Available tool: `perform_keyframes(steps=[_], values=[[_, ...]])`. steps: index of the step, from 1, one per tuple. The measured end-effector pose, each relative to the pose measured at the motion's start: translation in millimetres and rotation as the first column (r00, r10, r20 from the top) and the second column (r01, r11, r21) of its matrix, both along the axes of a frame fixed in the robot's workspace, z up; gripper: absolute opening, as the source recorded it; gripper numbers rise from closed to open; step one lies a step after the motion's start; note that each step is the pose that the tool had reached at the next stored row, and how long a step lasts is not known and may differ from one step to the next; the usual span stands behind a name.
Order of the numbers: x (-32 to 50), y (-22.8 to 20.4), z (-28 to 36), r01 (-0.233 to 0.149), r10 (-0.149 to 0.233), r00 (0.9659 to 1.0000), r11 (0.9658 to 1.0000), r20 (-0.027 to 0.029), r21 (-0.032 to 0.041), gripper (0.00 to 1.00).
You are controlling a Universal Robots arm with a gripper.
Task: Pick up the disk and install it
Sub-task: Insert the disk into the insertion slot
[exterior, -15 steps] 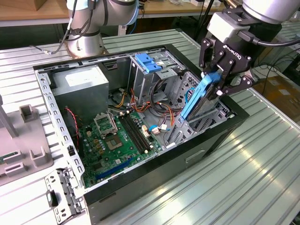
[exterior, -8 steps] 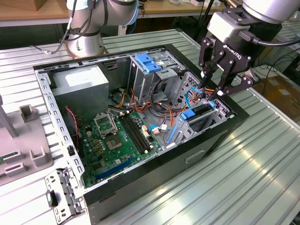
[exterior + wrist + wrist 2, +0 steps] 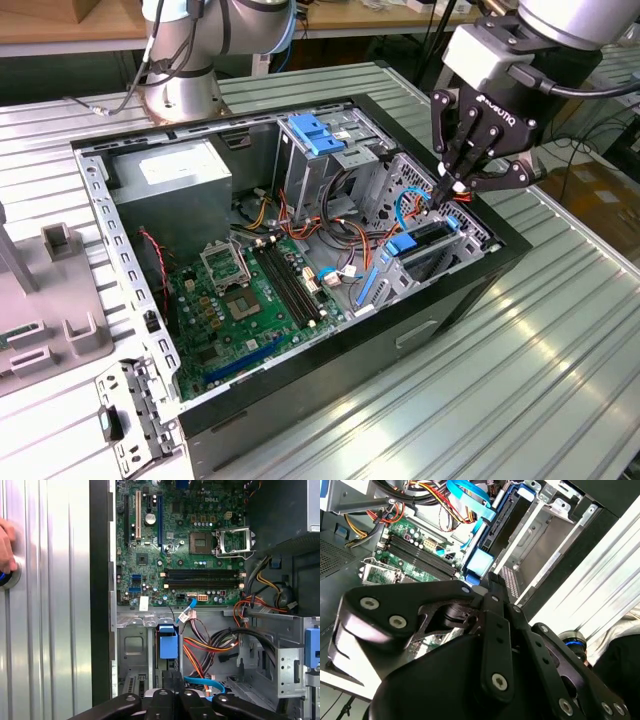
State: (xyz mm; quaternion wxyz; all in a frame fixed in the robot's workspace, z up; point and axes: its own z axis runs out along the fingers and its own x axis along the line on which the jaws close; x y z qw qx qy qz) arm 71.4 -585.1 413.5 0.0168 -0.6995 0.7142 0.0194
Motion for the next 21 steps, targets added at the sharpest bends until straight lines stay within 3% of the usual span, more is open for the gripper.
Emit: perform_keyframes(steps=[9, 21], values=[[1.3, 0.0, 0.5, 0.0, 0.0, 1.0, 1.0, 0.0, -0.0001, 0.11], [17.9, 0.0, -0.7, 0.0, 0.0, 1.0, 1.0, 0.0, -0.0001, 0.11]])
